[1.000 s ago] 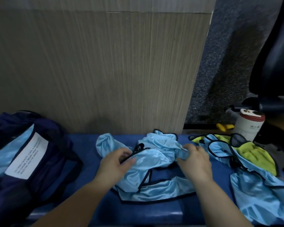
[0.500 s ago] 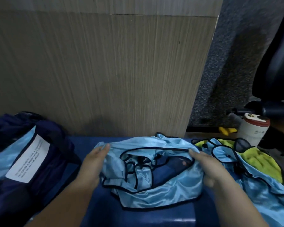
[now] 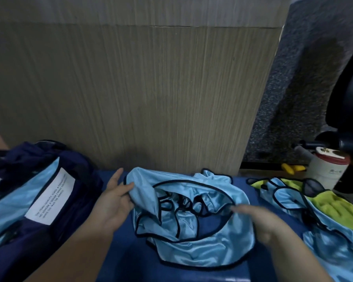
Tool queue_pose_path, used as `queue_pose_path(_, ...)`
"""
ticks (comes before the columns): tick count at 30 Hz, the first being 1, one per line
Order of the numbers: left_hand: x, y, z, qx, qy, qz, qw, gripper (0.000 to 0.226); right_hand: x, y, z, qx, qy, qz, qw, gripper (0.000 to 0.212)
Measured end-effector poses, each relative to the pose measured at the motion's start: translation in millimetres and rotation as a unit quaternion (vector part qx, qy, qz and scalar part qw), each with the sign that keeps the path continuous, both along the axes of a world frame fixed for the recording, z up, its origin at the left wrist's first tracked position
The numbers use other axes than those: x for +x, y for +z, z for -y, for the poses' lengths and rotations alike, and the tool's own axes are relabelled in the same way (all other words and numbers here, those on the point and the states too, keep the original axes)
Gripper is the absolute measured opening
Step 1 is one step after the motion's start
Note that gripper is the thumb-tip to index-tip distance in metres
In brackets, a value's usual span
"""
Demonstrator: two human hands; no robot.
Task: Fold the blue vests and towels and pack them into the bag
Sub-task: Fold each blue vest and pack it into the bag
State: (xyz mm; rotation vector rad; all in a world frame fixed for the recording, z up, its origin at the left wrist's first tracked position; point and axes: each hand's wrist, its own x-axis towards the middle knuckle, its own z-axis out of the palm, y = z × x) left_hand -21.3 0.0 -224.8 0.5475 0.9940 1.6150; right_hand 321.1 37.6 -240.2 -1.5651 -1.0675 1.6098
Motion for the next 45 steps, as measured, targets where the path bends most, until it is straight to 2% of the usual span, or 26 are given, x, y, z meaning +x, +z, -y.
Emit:
queue_pose_path(2, 1, 4, 4, 0.012, -0.011, -0.054, 0.998, 0.076, 9, -8, -2, 0.006, 0.086, 0.161, 0.983, 0.100)
queue_pose_path(4, 3, 7, 5, 0.020, -0.009, -0.090, 0.996, 0.078, 18, -19, -8, 0.005, 0.160, 0.213, 0.964, 0.110)
queue_pose_path(6, 4, 12, 4, 0.025, 0.003, -0.107, 0.994, 0.073, 18, -13, -1, 0.005, 0.215, 0.223, 0.951, 0.107)
queue_pose_path(8, 4, 20, 4, 0.029, 0.010, -0.110, 0.993, 0.064, 12, 2, 12, 0.024, 0.206, 0.158, 0.966, 0.094)
queue_pose_path(11, 3, 36, 7, 0.035, 0.011, -0.109, 0.993, 0.044, -5, 19, 24, 0.063, 0.100, -0.050, 0.992, 0.050)
queue_pose_path(13, 6, 51, 8, 0.041, 0.007, -0.108, 0.993, 0.035, -18, 31, 29, 0.087, 0.016, -0.202, 0.975, 0.036)
queue_pose_path(15, 11, 68, 9, 0.053, 0.005, -0.118, 0.992, 0.031, -30, 48, 31, 0.121, -0.025, -0.300, 0.946, 0.044)
queue_pose_path(17, 14, 86, 9, 0.064, 0.016, -0.159, 0.985, 0.029, -41, 69, 31, 0.153, -0.033, -0.359, 0.920, 0.069)
queue_pose_path(18, 15, 97, 10, 0.072, 0.022, -0.186, 0.980, 0.029, -46, 83, 33, 0.173, -0.032, -0.371, 0.912, 0.072)
queue_pose_path(19, 15, 108, 12, 0.081, 0.026, -0.210, 0.974, 0.028, -50, 98, 34, 0.192, -0.028, -0.376, 0.906, 0.064)
queue_pose_path(22, 10, 146, 22, 0.120, 0.028, -0.260, 0.958, 0.027, -61, 148, 41, 0.247, 0.012, -0.342, 0.907, 0.047)
queue_pose_path(25, -1, 188, 34, 0.168, 0.042, -0.269, 0.948, 0.028, -67, 194, 52, 0.280, 0.060, -0.269, 0.920, 0.047)
queue_pose_path(27, -12, 215, 41, 0.188, 0.060, -0.276, 0.941, 0.034, -70, 222, 60, 0.301, 0.074, -0.197, 0.930, 0.047)
queue_pose_path(30, -30, 250, 51, 0.209, 0.064, -0.290, 0.932, 0.048, -74, 260, 66, 0.304, 0.057, -0.133, 0.942, 0.035)
queue_pose_path(34, -46, 280, 58, 0.216, 0.053, -0.322, 0.920, 0.072, -85, 298, 66, 0.273, -0.012, -0.137, 0.952, 0.034)
queue_pose_path(36, -49, 291, 64, 0.221, 0.052, -0.327, 0.917, 0.079, -92, 313, 74, 0.256, 0.028, -0.125, 0.958, 0.037)
queue_pose_path(39, -49, 309, 76, 0.243, 0.063, -0.312, 0.916, 0.085, -102, 329, 92, 0.237, 0.149, -0.037, 0.959, 0.049)
queue_pose_path(41, -51, 321, 84, 0.253, 0.076, -0.296, 0.918, 0.086, -105, 344, 98, 0.250, 0.179, -0.019, 0.951, 0.040)
queue_pose_path(45, -62, 344, 97, 0.252, 0.091, -0.266, 0.926, 0.082, -102, 382, 100, 0.295, 0.123, -0.004, 0.947, 0.028)
